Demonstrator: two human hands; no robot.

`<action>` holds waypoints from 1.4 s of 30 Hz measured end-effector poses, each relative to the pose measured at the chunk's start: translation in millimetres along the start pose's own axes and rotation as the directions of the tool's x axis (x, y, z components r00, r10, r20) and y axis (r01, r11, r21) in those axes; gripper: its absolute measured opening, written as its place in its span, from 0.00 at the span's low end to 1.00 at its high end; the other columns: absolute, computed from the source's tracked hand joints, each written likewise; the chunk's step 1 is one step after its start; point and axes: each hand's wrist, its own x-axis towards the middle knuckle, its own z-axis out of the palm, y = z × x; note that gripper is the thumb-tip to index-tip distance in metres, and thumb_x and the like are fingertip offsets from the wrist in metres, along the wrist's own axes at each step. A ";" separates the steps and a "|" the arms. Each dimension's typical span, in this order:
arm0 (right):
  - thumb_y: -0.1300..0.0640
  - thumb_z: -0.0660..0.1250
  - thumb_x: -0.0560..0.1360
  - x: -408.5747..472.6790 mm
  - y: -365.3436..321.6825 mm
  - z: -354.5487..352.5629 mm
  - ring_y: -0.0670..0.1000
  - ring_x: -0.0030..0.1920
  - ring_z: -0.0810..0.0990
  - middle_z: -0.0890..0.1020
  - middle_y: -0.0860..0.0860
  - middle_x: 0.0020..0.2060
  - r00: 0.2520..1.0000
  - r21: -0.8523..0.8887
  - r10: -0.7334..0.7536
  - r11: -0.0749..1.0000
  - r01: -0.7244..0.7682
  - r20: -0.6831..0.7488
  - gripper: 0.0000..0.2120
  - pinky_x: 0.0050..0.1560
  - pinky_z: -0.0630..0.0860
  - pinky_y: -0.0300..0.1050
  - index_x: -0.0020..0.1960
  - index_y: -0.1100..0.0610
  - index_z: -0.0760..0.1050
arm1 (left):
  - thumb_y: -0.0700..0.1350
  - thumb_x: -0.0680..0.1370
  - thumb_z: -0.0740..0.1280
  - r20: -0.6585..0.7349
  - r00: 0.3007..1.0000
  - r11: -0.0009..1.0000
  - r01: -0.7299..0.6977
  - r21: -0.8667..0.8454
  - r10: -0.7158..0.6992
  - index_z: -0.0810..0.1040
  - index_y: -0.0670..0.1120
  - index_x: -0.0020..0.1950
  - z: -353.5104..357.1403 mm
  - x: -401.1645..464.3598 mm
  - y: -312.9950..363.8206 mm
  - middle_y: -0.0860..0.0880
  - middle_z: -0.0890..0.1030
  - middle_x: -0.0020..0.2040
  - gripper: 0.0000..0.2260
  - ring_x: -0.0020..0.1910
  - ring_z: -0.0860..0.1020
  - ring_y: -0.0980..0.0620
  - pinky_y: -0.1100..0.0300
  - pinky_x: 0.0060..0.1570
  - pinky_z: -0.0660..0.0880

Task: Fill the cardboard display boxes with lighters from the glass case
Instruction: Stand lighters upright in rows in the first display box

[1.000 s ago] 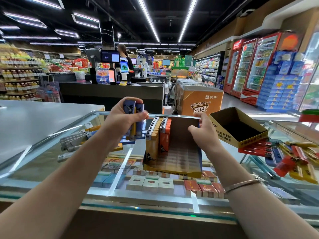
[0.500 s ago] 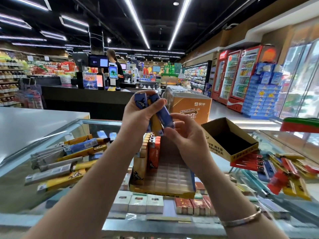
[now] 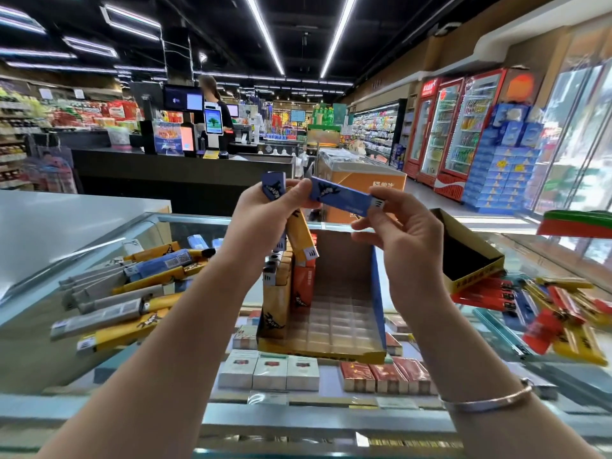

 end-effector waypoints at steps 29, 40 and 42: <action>0.63 0.68 0.74 19.8 29.3 6.2 0.47 0.44 0.79 0.81 0.51 0.42 0.898 -0.624 0.066 0.741 0.247 0.435 0.06 0.45 0.75 0.34 0.50 0.58 0.78 | 0.42 0.73 0.68 -0.018 0.921 0.816 0.335 -0.471 -0.388 0.72 0.39 0.54 -18.7 16.6 -17.5 0.42 0.81 0.43 0.13 0.34 0.83 0.52 0.66 0.26 0.75; 0.65 0.65 0.75 22.0 29.7 7.1 0.41 0.36 0.76 0.80 0.48 0.38 0.884 -0.592 0.116 0.780 0.201 0.452 0.05 0.39 0.74 0.32 0.47 0.57 0.77 | 0.44 0.73 0.69 0.009 0.921 0.832 0.356 -0.426 -0.390 0.70 0.36 0.61 -21.1 18.0 -21.3 0.51 0.74 0.25 0.21 0.22 0.73 0.59 0.68 0.21 0.70; 0.65 0.65 0.75 23.1 28.8 6.9 0.42 0.37 0.77 0.81 0.50 0.40 0.875 -0.592 0.121 0.778 0.209 0.469 0.05 0.41 0.75 0.37 0.48 0.57 0.77 | 0.45 0.73 0.69 0.021 0.924 0.841 0.357 -0.407 -0.382 0.69 0.35 0.62 -21.8 18.1 -22.7 0.51 0.72 0.25 0.22 0.22 0.71 0.59 0.68 0.21 0.71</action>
